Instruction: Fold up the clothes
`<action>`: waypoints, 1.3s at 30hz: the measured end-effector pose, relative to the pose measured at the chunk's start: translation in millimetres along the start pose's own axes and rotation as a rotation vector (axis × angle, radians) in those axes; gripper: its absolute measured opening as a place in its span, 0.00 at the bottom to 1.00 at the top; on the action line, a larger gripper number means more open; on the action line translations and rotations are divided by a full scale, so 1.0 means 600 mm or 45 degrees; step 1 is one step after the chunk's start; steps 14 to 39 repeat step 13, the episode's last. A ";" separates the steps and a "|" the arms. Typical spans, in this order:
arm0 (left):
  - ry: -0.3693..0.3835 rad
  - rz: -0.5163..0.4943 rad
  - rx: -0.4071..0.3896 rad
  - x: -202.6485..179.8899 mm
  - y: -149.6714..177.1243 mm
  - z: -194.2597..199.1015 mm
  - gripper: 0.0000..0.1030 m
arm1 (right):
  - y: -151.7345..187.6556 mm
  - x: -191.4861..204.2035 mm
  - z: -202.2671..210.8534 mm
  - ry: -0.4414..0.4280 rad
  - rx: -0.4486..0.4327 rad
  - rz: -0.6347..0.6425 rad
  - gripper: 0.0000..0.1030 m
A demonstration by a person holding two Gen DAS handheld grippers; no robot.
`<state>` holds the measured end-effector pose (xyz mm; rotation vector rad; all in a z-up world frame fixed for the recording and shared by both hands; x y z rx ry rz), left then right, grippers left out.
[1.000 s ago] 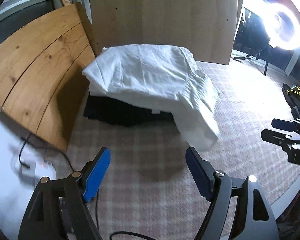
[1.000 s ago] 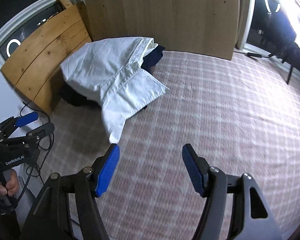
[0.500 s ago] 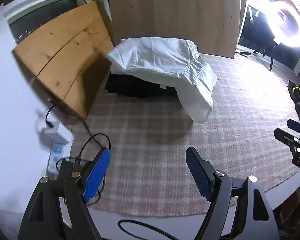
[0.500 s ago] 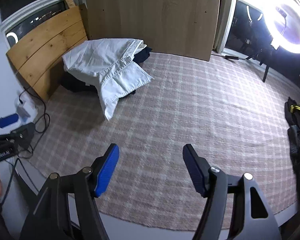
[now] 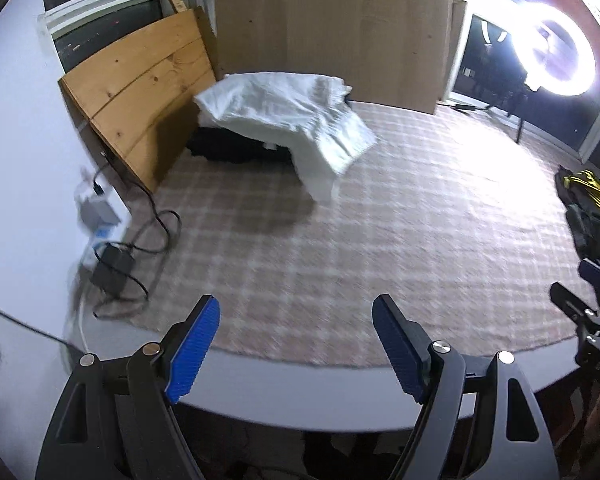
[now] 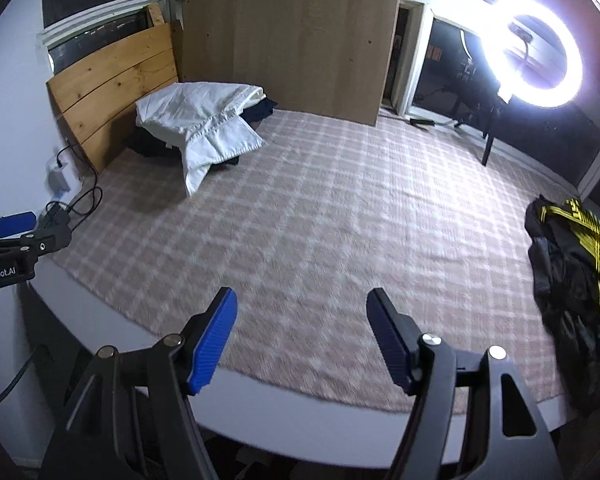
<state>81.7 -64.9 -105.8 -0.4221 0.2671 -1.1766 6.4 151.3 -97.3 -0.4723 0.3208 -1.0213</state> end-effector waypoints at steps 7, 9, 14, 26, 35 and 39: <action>0.001 -0.019 -0.014 -0.054 0.051 0.028 0.75 | 0.058 -0.034 0.025 -0.023 -0.019 -0.004 0.65; 0.012 -0.021 -0.024 -0.062 0.061 0.037 0.75 | 0.066 -0.039 0.028 -0.026 -0.014 -0.006 0.65; 0.009 -0.016 -0.061 -0.068 0.070 0.056 0.75 | 0.079 -0.043 0.038 -0.019 -0.022 0.001 0.65; 0.009 -0.016 -0.061 -0.068 0.070 0.056 0.75 | 0.079 -0.043 0.038 -0.019 -0.022 0.001 0.65; 0.009 -0.016 -0.061 -0.068 0.070 0.056 0.75 | 0.079 -0.043 0.038 -0.019 -0.022 0.001 0.65; 0.009 -0.016 -0.061 -0.068 0.070 0.056 0.75 | 0.079 -0.043 0.038 -0.019 -0.022 0.001 0.65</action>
Point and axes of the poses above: each gripper's, at about its wrist camera, not at the fingertips, and z roughly against the way its jaws point, x to its left, y to its underside, the point moved 2 cm from there along -z, roughly the way its jaws point, and after that the axes turned 6 degrees about x, right-handed, at the moved point
